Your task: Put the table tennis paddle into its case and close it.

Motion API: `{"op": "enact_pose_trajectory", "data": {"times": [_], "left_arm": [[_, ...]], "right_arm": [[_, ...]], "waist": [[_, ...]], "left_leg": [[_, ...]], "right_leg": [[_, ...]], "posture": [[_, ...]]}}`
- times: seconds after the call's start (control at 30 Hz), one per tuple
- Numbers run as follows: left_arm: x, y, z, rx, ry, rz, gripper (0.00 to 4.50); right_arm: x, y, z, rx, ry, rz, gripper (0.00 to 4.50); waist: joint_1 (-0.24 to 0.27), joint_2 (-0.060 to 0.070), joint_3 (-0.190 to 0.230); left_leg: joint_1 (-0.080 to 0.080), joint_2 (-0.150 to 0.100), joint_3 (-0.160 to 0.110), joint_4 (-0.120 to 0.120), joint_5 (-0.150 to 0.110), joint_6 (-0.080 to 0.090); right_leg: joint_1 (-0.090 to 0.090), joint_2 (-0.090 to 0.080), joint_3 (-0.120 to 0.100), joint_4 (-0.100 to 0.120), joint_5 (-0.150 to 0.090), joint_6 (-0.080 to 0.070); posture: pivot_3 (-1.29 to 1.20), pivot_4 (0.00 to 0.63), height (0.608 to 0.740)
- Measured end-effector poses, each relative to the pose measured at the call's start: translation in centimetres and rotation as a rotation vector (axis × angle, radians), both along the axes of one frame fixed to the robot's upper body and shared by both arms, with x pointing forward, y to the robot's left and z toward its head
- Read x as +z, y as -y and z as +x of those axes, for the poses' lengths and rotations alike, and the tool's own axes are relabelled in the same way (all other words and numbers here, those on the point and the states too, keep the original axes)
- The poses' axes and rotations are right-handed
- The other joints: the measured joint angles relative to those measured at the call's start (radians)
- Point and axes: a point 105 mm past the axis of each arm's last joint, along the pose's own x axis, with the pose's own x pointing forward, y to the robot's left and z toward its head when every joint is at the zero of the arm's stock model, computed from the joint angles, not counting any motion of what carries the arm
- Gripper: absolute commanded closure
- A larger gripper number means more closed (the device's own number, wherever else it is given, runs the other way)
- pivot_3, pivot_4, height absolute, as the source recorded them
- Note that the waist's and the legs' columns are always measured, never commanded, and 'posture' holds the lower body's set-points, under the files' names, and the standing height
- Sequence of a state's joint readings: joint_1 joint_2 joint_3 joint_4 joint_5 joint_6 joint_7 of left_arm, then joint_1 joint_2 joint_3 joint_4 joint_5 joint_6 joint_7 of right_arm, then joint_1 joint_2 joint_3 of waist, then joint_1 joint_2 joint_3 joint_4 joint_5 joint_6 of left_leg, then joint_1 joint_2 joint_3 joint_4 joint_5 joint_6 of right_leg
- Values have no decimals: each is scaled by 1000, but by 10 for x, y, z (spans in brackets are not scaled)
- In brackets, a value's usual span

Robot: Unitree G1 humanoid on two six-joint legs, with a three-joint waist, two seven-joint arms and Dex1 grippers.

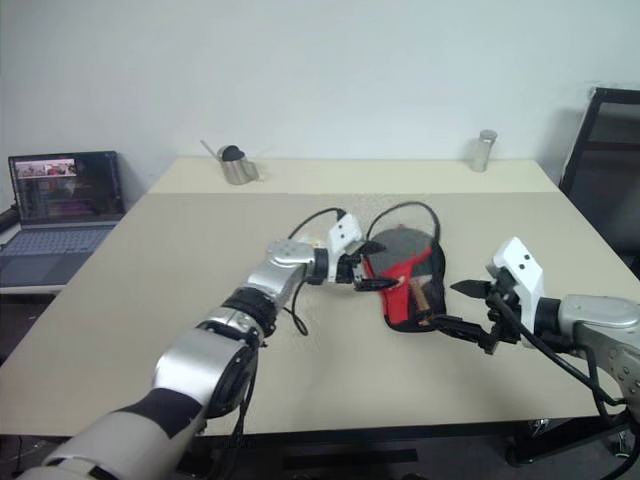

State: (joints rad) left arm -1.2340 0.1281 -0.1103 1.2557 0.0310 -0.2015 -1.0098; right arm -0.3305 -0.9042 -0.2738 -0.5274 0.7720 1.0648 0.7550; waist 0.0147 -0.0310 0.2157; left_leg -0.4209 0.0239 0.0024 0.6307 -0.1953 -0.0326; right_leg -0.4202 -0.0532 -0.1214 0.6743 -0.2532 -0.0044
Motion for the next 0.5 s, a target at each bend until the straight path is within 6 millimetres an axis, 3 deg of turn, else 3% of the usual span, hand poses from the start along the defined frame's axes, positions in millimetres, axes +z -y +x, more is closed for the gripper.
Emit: {"op": "enact_pose_trajectory", "data": {"times": [0.17,0.27,0.4,0.5], "left_arm": [[-2,1,1,18,12,-3,0],[4,-8,0,-6,15,-31,0],[30,-40,1,-22,107,-91,0],[32,-67,0,4,179,-70,0]], "right_arm": [[0,3,7,-56,5,19,33],[0,4,18,-96,-5,86,33],[-19,11,40,-186,-87,159,33],[-30,10,53,-207,-126,181,33]], "waist": [[0,-1,1],[-4,-1,1],[-12,-1,0],[-16,-1,0]], "left_leg": [[0,0,0,0,0,0],[1,1,0,0,0,0],[2,2,1,-1,0,0],[3,2,2,-1,0,0]], "right_leg": [[0,0,0,0,0,0],[0,0,0,1,0,0],[0,0,1,2,0,0],[0,0,2,3,0,0]], "posture": [[0,150,740],[0,150,740],[0,150,740],[0,150,740]]}}
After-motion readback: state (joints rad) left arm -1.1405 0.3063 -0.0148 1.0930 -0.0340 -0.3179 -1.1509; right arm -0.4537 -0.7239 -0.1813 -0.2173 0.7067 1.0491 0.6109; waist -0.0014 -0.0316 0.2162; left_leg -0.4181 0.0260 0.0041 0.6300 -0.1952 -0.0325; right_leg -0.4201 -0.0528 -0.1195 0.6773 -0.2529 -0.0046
